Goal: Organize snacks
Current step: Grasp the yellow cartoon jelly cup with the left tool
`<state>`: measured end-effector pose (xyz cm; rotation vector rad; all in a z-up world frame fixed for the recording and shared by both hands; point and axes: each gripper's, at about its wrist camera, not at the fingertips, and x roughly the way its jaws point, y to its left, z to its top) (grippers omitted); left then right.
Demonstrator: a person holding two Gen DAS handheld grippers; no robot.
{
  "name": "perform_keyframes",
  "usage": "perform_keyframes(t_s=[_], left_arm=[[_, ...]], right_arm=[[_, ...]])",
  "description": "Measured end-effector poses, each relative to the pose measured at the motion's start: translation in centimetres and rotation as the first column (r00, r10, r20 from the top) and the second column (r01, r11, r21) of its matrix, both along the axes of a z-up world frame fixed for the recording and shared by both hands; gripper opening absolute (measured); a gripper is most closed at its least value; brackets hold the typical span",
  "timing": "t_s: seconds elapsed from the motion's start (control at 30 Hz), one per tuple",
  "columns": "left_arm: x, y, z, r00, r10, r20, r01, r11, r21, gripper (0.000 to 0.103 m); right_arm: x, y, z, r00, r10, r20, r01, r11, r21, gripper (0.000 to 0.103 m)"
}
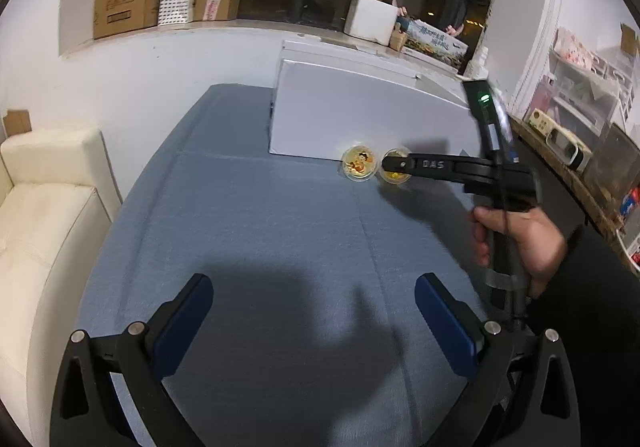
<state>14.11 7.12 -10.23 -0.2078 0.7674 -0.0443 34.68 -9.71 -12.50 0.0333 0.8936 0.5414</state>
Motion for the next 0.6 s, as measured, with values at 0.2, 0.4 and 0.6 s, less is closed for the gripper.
perform_keyframes(t_s=[0.2,0.4,0.6], left_arm=[[4.5,-1.7,-0.2,1.000,-0.022,-0.015,0.023,0.995,0.095,0.103],[10.3,-4.2,-1.1,0.998,-0.052,-0.033,0.056,0.989,0.138,0.103],[15.8,-6.1,-1.8,0.998,-0.033,-0.059,0.040,0.990,0.137,0.103]], right_arm=[[-3.5,-2.6,2.6,0.999,-0.011,0.036,0.008,0.998,0.067,0.038],[-7.0,-6.1,4.7,0.996,-0.043,0.077,0.034,0.993,0.116,0.038],[-9.3,-9.4,5.2,0.993,-0.089,0.076,0.076,0.985,0.153,0.038]])
